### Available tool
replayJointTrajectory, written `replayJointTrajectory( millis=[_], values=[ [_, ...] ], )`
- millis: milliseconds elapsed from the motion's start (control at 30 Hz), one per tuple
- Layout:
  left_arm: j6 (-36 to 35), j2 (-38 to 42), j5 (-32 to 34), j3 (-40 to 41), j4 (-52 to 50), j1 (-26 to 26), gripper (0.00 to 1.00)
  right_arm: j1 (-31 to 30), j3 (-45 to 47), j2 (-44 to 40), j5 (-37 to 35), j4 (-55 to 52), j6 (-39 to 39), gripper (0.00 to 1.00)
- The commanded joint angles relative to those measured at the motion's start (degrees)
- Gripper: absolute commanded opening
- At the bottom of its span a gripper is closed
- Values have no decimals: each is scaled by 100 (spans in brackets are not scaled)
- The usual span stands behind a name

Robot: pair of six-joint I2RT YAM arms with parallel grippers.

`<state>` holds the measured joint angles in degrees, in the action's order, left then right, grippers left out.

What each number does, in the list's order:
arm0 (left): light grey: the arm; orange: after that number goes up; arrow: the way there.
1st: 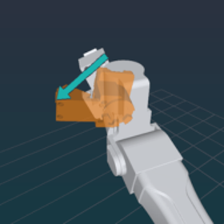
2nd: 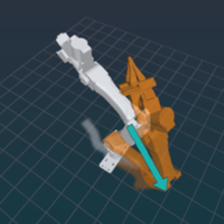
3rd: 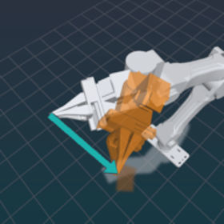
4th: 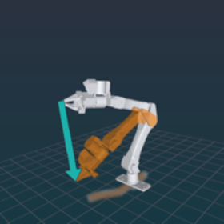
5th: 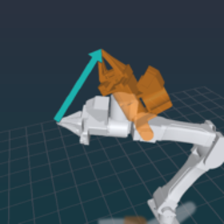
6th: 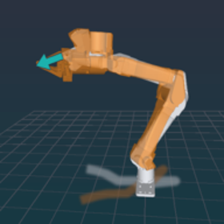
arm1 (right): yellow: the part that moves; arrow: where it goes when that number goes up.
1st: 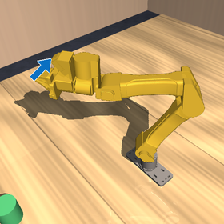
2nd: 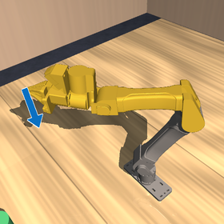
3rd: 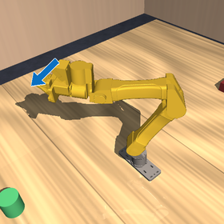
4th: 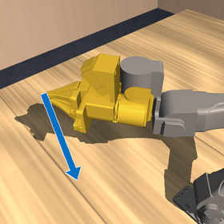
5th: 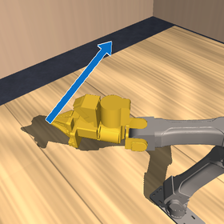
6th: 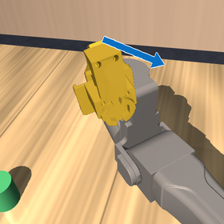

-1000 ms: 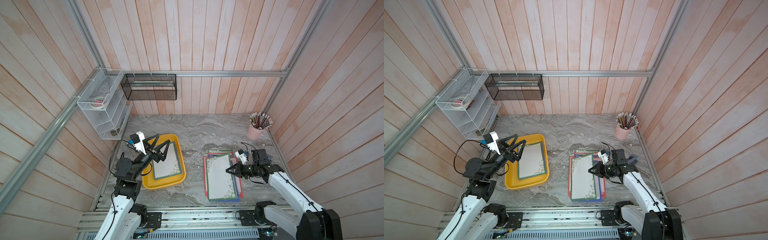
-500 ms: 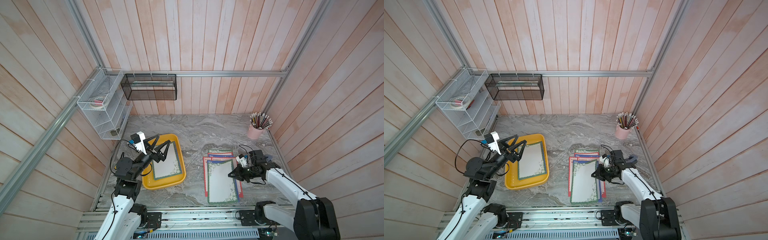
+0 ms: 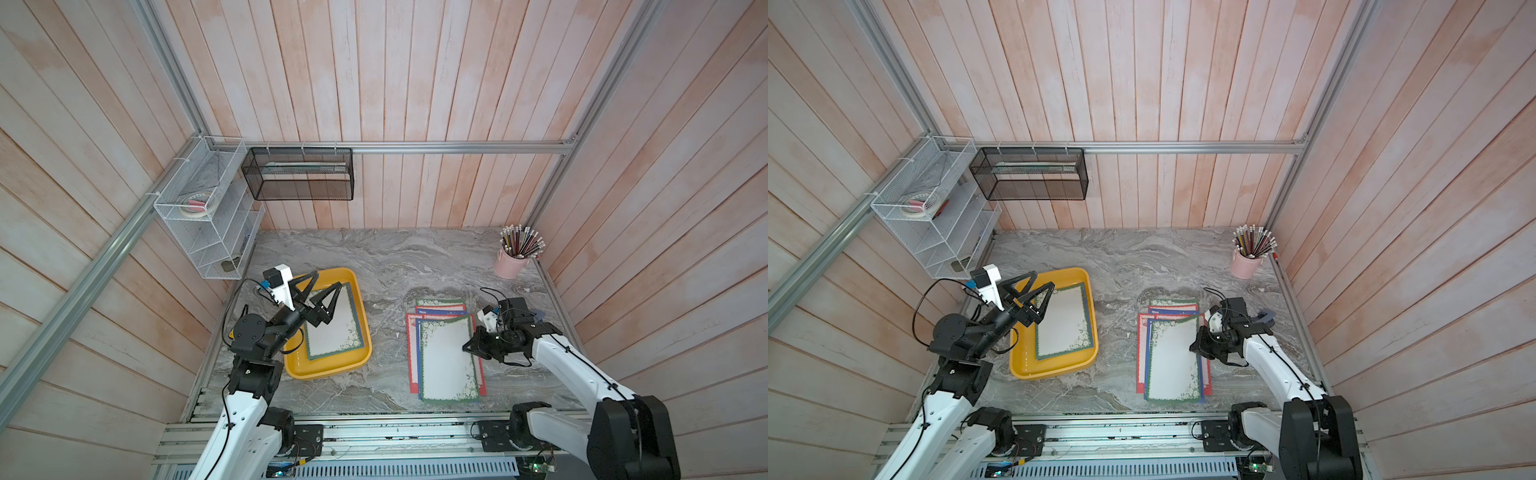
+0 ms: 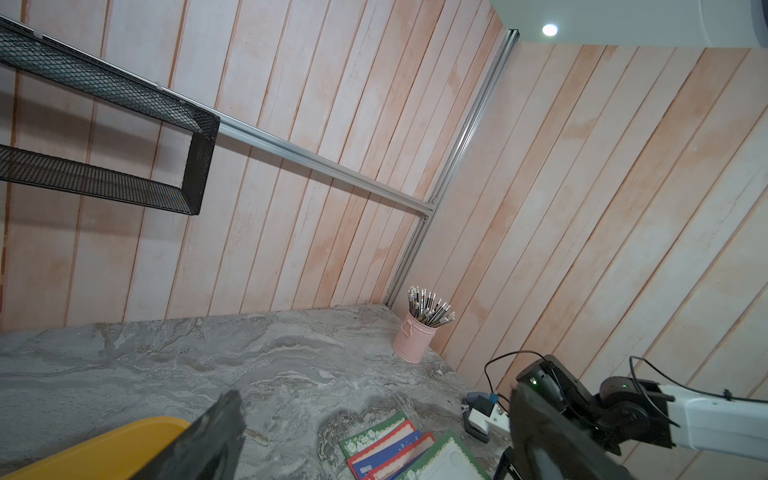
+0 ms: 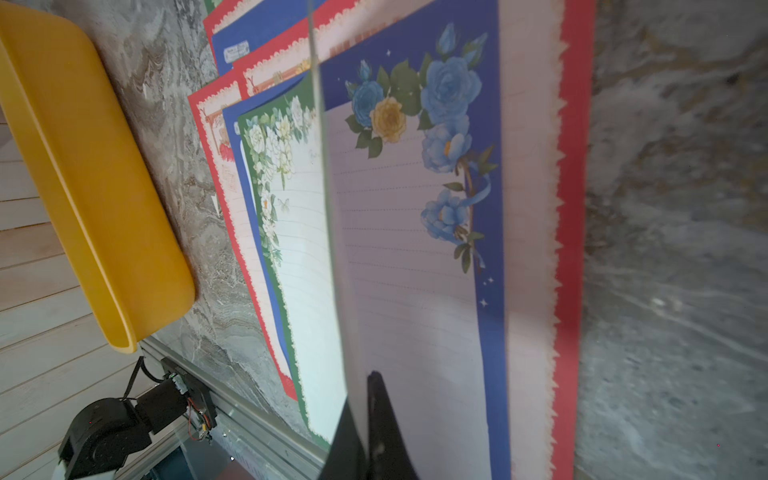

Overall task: Take out the stationery paper from the storage box
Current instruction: Place the stationery paper at the center of the board.

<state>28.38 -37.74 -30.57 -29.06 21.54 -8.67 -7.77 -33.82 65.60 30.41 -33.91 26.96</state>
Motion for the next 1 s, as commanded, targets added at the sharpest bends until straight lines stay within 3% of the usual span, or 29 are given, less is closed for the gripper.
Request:
replayJointTrajectory(
  millis=[0,333,633,967],
  values=[
    [-137,67,77,-144,-115,-4,100,21,-111,68,-316,-82,11,6],
    [-165,69,91,-134,-137,-4,100,21,-89,146,-409,-88,20,15],
    [-201,69,117,-166,-201,-6,100,21,-133,-37,-808,-175,149,55],
    [-227,87,160,-179,-285,-12,100,18,-260,-403,-1430,-252,291,66]
  ],
)
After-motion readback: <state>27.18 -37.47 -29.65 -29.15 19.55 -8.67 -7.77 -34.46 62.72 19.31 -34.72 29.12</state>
